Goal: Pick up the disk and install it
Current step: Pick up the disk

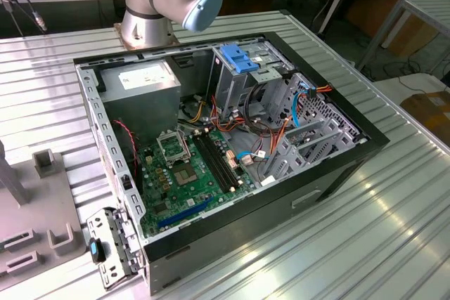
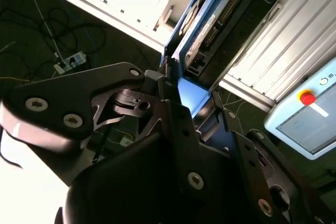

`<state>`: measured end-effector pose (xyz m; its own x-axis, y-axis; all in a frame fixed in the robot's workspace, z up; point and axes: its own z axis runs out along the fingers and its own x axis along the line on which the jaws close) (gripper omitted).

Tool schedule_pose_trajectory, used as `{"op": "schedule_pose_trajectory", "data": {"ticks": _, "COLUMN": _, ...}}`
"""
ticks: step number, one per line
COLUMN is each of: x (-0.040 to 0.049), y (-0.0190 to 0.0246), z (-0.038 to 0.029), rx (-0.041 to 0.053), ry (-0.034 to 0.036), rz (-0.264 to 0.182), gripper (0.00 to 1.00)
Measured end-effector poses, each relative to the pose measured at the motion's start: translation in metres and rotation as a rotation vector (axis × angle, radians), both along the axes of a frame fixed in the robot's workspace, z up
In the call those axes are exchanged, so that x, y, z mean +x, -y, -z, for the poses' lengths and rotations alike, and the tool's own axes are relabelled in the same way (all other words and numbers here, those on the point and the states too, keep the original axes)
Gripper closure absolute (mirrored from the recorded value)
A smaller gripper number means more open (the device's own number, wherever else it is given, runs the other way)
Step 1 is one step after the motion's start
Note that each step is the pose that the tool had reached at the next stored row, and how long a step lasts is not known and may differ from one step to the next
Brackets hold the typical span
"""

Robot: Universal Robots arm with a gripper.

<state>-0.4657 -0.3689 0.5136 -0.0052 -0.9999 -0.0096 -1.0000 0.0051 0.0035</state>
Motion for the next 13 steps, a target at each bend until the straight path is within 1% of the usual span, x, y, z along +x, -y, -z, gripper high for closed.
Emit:
{"op": "schedule_pose_trajectory", "data": {"ticks": 2, "x": 0.0063, "y": 0.0, "z": 0.0, "rx": -0.0002, "ry": -0.0001, "rz": 0.0, "gripper": 0.63}}
{"op": "schedule_pose_trajectory", "data": {"ticks": 5, "x": 0.0131, "y": 0.0, "z": 0.0001, "rx": -0.0004, "ry": -0.0002, "rz": 0.0, "gripper": 0.63}}
{"op": "schedule_pose_trajectory", "data": {"ticks": 7, "x": 0.021, "y": 0.0, "z": 0.0002, "rx": -0.0004, "ry": -0.0001, "rz": 0.0, "gripper": 0.63}}
{"op": "schedule_pose_trajectory", "data": {"ticks": 8, "x": 0.0268, "y": 0.0, "z": 0.0002, "rx": -0.0005, "ry": -0.0001, "rz": 0.0, "gripper": 0.63}}
{"op": "schedule_pose_trajectory", "data": {"ticks": 13, "x": 0.0373, "y": 0.0, "z": 0.0004, "rx": -0.0005, "ry": -0.0002, "rz": 0.0, "gripper": 0.63}}
